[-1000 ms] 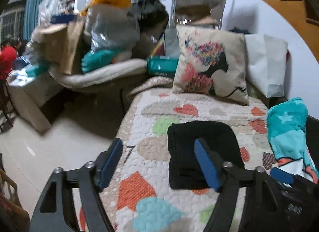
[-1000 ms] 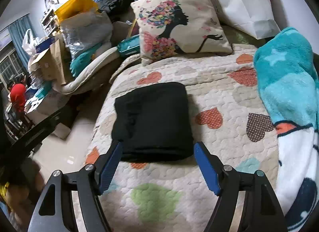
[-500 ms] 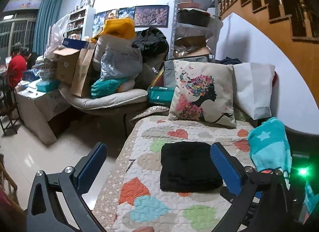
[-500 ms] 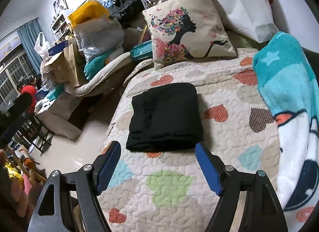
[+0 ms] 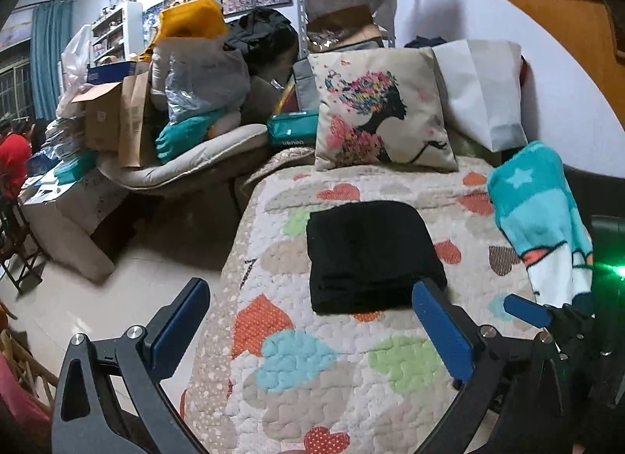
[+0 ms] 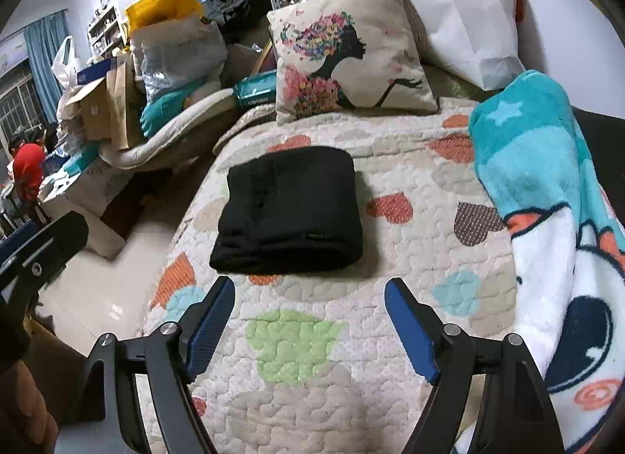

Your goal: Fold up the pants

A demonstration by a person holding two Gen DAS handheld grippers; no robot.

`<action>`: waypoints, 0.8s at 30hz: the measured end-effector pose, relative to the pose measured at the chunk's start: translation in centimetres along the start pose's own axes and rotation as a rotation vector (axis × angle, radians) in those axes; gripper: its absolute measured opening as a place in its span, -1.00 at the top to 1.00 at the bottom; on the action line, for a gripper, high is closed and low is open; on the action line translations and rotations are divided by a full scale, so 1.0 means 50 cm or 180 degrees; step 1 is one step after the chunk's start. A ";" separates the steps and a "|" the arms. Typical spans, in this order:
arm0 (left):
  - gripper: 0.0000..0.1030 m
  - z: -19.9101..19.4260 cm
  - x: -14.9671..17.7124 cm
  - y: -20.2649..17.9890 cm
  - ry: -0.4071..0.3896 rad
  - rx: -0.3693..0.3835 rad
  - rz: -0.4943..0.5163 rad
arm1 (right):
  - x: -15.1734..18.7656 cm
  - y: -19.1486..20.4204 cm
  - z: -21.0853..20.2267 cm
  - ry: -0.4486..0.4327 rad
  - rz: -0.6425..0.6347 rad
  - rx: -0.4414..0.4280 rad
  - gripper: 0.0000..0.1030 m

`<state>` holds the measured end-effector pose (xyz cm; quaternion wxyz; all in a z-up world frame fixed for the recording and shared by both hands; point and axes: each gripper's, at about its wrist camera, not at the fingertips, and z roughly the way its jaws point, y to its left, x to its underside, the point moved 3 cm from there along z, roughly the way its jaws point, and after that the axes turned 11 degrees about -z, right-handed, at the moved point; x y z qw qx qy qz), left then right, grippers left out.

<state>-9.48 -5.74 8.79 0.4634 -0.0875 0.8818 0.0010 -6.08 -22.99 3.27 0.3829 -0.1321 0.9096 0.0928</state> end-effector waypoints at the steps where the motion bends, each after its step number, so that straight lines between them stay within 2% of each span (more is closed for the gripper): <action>1: -1.00 0.003 0.002 -0.001 0.0017 0.0006 0.0019 | 0.001 0.005 0.004 0.0018 -0.0025 0.0001 -0.62; 8: -1.00 0.020 0.015 0.001 0.0160 0.0021 0.0010 | 0.012 0.029 0.014 0.0075 -0.0230 0.0091 -0.63; 24: -1.00 0.049 0.043 0.011 0.0436 0.0057 -0.0029 | 0.021 0.020 0.025 0.0156 -0.0193 0.0176 -0.65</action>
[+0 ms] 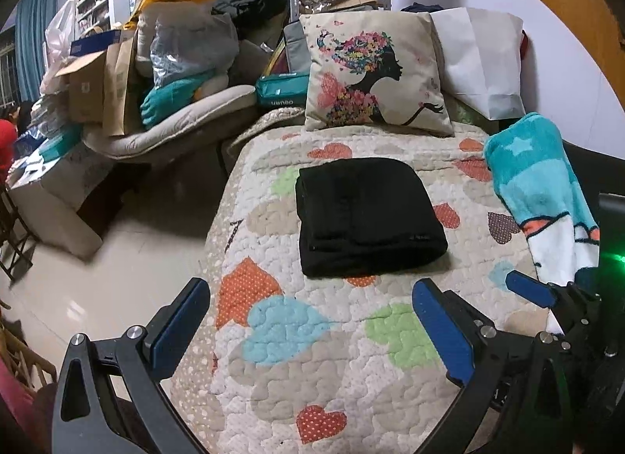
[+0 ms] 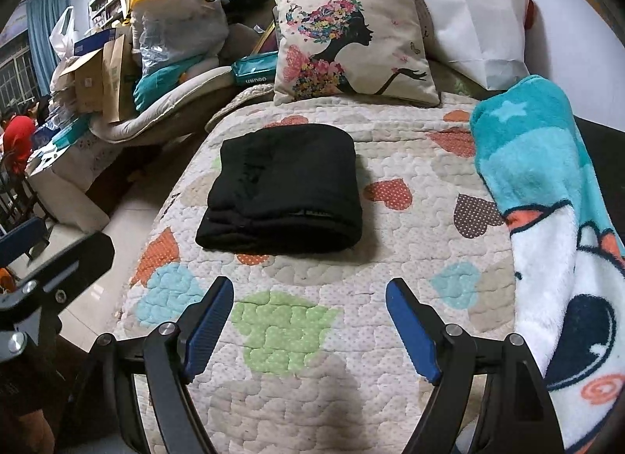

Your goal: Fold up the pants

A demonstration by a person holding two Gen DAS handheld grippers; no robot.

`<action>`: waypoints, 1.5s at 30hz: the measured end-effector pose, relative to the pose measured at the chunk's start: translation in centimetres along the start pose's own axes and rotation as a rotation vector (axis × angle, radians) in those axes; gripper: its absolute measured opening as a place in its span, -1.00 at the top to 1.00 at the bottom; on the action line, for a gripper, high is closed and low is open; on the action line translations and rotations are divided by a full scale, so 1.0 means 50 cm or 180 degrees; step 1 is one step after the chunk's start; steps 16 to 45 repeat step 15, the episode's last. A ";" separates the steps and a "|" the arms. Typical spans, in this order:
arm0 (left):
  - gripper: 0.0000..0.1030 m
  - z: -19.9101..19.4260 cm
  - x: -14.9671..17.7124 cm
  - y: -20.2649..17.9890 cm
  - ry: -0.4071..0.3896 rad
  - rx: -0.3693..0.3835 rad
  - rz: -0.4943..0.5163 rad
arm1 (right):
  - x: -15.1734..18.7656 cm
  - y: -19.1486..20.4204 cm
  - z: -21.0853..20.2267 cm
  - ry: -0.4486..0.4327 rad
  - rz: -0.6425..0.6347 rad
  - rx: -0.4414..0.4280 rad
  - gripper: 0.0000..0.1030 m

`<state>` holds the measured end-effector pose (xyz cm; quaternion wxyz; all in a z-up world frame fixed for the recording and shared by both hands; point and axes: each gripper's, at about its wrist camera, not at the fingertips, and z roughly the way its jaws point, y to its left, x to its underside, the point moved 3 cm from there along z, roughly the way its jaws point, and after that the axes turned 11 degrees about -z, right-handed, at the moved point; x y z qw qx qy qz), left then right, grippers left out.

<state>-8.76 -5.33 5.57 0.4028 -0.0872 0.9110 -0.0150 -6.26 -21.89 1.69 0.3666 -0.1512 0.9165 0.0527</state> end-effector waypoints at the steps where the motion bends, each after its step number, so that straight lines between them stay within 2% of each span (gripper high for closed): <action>1: -1.00 0.002 0.001 0.002 0.0015 0.0001 -0.0010 | 0.001 0.000 0.001 0.0007 0.0000 0.0000 -0.65; 15: -1.00 0.016 0.011 0.019 0.0140 -0.0020 -0.0133 | 0.006 0.008 0.008 0.0064 -0.0020 -0.0008 -0.67; 45: -1.00 0.016 0.011 0.019 0.0140 -0.0020 -0.0133 | 0.006 0.008 0.008 0.0064 -0.0020 -0.0008 -0.67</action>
